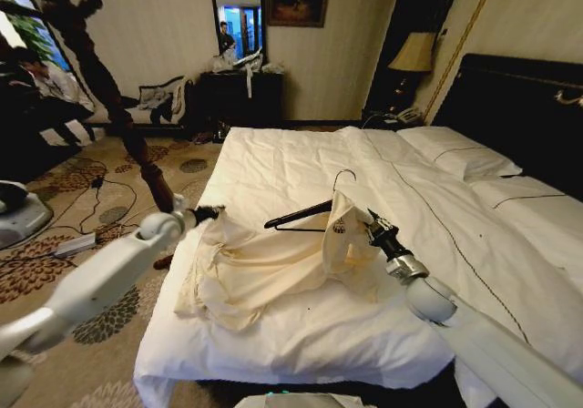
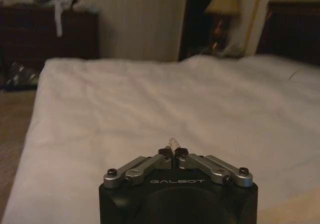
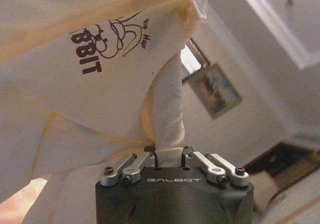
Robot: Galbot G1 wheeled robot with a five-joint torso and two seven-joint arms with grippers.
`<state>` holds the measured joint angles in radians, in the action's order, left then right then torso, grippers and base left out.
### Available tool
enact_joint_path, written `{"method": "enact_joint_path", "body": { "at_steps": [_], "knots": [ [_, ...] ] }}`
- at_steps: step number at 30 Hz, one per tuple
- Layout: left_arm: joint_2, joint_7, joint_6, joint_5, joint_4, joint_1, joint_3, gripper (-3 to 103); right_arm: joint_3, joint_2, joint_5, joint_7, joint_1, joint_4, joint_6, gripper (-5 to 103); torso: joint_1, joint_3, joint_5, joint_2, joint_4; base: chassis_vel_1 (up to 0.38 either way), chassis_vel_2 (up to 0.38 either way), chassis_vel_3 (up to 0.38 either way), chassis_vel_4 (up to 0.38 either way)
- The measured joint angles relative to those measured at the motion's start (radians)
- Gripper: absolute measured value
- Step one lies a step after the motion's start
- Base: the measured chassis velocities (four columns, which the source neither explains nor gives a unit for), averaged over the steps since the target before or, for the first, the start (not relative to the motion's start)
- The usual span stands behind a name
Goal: Pick up the clothes from the bed and hang them on the clothes hanger.
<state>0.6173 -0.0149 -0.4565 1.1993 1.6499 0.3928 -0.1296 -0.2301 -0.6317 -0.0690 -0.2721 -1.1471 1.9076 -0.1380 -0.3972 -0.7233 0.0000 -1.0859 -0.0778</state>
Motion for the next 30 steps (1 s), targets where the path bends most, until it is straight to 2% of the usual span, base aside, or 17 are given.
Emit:
{"method": "enact_joint_path", "body": {
  "at_steps": [1, 3, 5, 8, 9, 11, 13, 15, 18, 23, 30],
  "knots": [
    [0.0, 0.0, 0.0, 0.0, 0.0, 0.0, 0.0, 1, 0.0, 0.0, 0.0, 0.0, 0.0, 0.0, 0.0, 19, 0.0, 0.0, 0.0, 0.0, 0.0, 0.0, 0.0, 0.0, 0.0],
    [-0.023, -0.05, -0.038, 0.069, 0.066, -0.02, 0.027, 1, 0.038, -0.011, 0.022, -0.001, 0.056, -0.035, -0.003, 19, 0.0, 0.0, 0.0003, 0.0, -0.0004, 0.0, 0.0, 0.0, 0.0],
    [-0.031, -0.067, -0.048, 0.088, 0.085, -0.028, 0.032, 1, 0.05, -0.016, 0.023, -0.001, 0.074, -0.043, -0.003, 19, 0.0, 0.0, 0.0003, 0.0, -0.0004, 0.0, 0.0, 0.0, 0.0],
    [-0.07, -0.142, -0.088, 0.156, 0.173, -0.084, 0.036, 1, 0.13, -0.038, 0.051, -0.002, 0.183, -0.066, -0.018, 19, 0.0, 0.0, -0.0001, 0.0, 0.0004, 0.0, 0.0, 0.0, 0.0],
    [-0.07, -0.142, -0.088, 0.156, 0.173, -0.084, 0.036, 1, 0.13, -0.038, 0.051, -0.002, 0.183, -0.066, -0.018, 19, 0.0, 0.0, -0.0001, 0.0, 0.0004, 0.0, 0.0, 0.0, 0.0],
    [-0.073, -0.182, -0.107, 0.192, 0.204, -0.113, 0.031, 1, 0.162, -0.045, 0.056, -0.002, 0.219, -0.066, -0.026, 19, 0.0, 0.0, -0.0004, 0.0, 0.0004, 0.0, 0.0, 0.0, 0.0],
    [-0.075, -0.242, -0.135, 0.262, 0.256, -0.16, 0.022, 1, 0.203, -0.06, 0.056, -0.001, 0.26, -0.076, -0.04, 19, 0.0, 0.0, 0.0, 0.0, -0.0004, 0.0, 0.0, 0.0, 0.0],
    [-0.076, -0.255, -0.141, 0.278, 0.267, -0.17, 0.018, 1, 0.211, -0.064, 0.055, -0.001, 0.267, -0.079, -0.042, 19, 0.0, 0.0, 0.0001, 0.0, -0.0004, 0.0, 0.0, 0.0, 0.0],
    [-0.086, -0.307, -0.165, 0.336, 0.32, -0.205, 0.008, 1, 0.242, -0.084, 0.051, -0.001, 0.294, -0.094, -0.047, 19, 0.0, 0.0, 0.0002, 0.0, -0.0003, 0.0, 0.0, 0.0, 0.0],
    [-0.106, -0.328, -0.176, 0.345, 0.346, -0.183, 0.019, 1, 0.254, -0.09, 0.044, 0.0, 0.3, -0.09, -0.051, 19, 0.0, 0.0, 0.0, 0.0, 0.0, 0.0, 0.0, 0.0, 0.0],
    [-0.111, -0.33, -0.187, 0.283, 0.292, -0.134, 0.037, 1, 0.236, -0.074, 0.05, 0.0, 0.276, -0.065, -0.056, 19, 0.0, 0.0, -0.0001, 0.0, -0.0002, 0.0, 0.0, 0.0, 0.0]
  ]
}}
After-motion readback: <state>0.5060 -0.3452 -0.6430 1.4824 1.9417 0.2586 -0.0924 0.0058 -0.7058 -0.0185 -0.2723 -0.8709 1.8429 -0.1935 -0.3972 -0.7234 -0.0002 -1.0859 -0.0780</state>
